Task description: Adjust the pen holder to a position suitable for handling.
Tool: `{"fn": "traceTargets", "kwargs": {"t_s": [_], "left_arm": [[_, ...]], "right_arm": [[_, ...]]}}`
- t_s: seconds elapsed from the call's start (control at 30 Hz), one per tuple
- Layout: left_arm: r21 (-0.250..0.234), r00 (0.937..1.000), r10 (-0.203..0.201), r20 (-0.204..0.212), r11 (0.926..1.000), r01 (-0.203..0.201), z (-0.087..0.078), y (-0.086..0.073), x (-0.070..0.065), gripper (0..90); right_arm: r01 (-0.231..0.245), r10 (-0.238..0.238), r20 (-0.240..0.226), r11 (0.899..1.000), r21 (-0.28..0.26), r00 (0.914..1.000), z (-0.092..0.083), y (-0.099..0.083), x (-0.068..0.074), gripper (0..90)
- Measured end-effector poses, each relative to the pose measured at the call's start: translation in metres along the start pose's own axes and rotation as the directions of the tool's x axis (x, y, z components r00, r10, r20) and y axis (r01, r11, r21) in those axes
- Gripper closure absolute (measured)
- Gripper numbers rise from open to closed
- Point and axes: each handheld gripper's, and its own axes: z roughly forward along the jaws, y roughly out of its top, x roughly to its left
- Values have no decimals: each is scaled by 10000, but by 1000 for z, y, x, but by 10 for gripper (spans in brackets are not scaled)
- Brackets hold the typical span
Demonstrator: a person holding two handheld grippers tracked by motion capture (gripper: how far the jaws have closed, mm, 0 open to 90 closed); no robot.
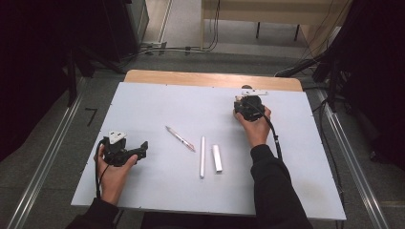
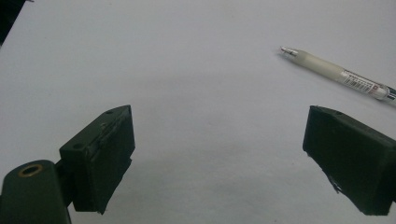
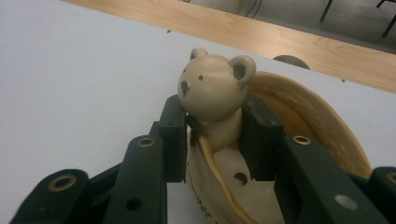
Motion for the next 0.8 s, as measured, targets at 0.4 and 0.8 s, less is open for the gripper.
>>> {"fn": "traceTargets", "kwargs": {"t_s": [0.4,0.8], "left_arm": [[31,10000,9,29,10000,-9,1,0,1,93],[64,10000,39,44,10000,-39,1,0,0,94]], "right_arm": [[80,-80,-152,10000,-23,9999,-1,-1,2,638],[413,-411,-912,9991,2,9950,-7,-3,28,638]]}}
